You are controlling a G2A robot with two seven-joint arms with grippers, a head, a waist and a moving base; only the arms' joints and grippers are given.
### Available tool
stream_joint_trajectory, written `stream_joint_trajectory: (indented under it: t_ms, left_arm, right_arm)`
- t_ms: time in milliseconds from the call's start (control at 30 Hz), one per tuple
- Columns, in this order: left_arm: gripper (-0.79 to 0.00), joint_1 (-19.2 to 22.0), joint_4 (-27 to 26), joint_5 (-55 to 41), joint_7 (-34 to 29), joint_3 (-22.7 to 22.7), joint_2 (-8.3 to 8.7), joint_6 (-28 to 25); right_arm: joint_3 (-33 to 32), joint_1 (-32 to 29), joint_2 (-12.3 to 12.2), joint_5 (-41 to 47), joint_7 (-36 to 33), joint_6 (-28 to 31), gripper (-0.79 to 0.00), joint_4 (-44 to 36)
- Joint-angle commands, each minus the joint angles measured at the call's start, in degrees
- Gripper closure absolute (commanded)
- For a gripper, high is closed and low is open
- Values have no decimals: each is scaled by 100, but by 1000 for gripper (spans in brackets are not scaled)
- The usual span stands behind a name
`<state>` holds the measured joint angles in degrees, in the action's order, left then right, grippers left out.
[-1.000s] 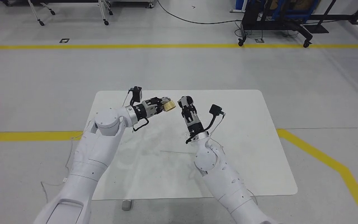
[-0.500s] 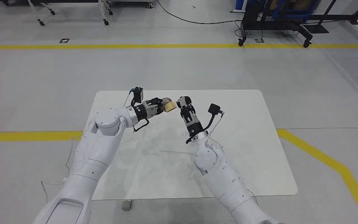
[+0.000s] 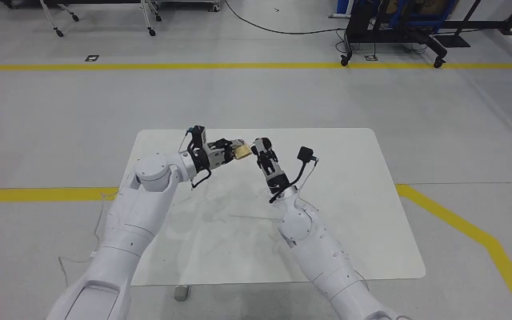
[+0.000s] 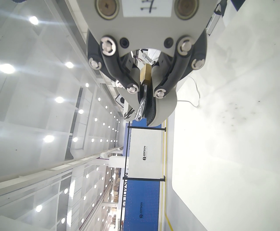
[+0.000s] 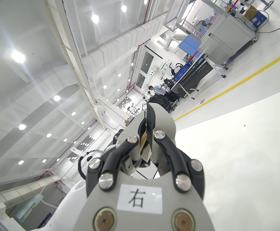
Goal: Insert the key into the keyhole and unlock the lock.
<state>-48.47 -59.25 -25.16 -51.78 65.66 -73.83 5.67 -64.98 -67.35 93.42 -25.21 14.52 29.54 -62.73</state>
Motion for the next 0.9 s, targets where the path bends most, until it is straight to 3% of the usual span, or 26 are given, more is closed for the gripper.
stream_joint_trajectory:
  t_ms: [0,267,867]
  left_arm:
    - [0,24,50,-31,35,3,-3,26]
    - [0,51,97,-86,65,-21,-10,33]
    - [0,72,70,52,-88,-137,1,-77]
  right_arm:
    - [-18,13,-3,113,-83,67,0,31]
    - [-96,23,-26,589,-534,292,0,81]
    - [-83,41,-9,790,-436,398,0,79]
